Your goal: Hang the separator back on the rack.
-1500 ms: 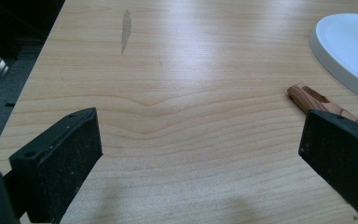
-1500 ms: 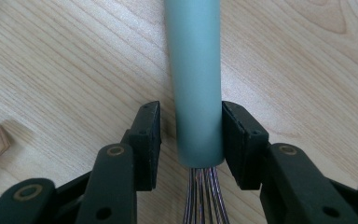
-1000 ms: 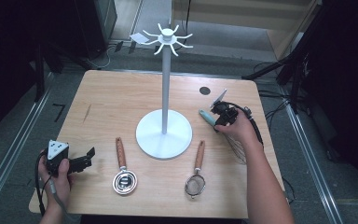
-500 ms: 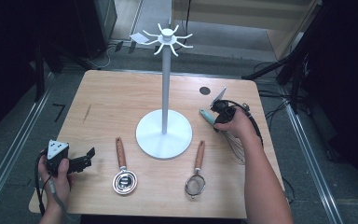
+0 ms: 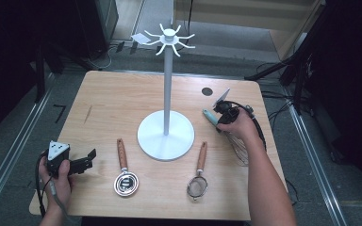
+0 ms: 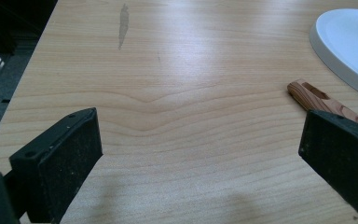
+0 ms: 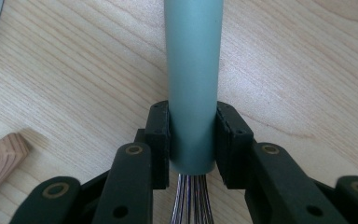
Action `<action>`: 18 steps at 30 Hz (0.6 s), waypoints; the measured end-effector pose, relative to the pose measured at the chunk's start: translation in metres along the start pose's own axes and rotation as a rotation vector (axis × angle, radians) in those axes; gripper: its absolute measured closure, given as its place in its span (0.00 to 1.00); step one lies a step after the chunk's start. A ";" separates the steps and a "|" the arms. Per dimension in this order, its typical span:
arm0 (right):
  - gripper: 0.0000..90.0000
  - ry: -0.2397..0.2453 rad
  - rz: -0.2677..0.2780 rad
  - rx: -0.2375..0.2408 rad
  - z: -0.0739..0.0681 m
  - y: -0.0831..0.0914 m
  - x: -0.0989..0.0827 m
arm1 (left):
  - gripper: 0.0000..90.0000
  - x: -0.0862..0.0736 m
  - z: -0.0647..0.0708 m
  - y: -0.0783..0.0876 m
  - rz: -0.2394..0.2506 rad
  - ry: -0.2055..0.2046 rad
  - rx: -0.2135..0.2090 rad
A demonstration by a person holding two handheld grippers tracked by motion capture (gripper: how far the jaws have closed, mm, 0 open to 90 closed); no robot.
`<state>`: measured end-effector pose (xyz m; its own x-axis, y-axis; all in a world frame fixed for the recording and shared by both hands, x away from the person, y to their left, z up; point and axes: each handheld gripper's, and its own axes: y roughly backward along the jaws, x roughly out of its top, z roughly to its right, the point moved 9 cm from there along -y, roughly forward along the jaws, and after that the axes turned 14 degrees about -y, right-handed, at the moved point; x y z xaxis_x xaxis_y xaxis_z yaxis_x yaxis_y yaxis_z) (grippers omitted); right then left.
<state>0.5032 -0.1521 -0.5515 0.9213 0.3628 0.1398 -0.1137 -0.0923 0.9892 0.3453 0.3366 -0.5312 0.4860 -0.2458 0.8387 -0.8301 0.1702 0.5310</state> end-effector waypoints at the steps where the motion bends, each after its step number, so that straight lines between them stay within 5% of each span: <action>1: 0.79 -0.007 0.006 0.001 0.000 0.000 0.000 | 0.00 0.000 0.000 0.000 0.001 0.002 -0.001; 11: 0.79 -0.027 0.082 0.007 0.002 0.002 -0.004 | 0.00 0.000 -0.001 0.000 0.003 0.004 -0.005; 18: 0.79 -0.056 0.175 0.041 0.001 0.019 -0.005 | 0.00 0.000 -0.001 0.000 0.004 0.007 -0.006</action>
<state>0.4969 -0.1566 -0.5338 0.9082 0.2858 0.3056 -0.2596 -0.1880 0.9472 0.3453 0.3374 -0.5308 0.4848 -0.2388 0.8414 -0.8304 0.1764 0.5285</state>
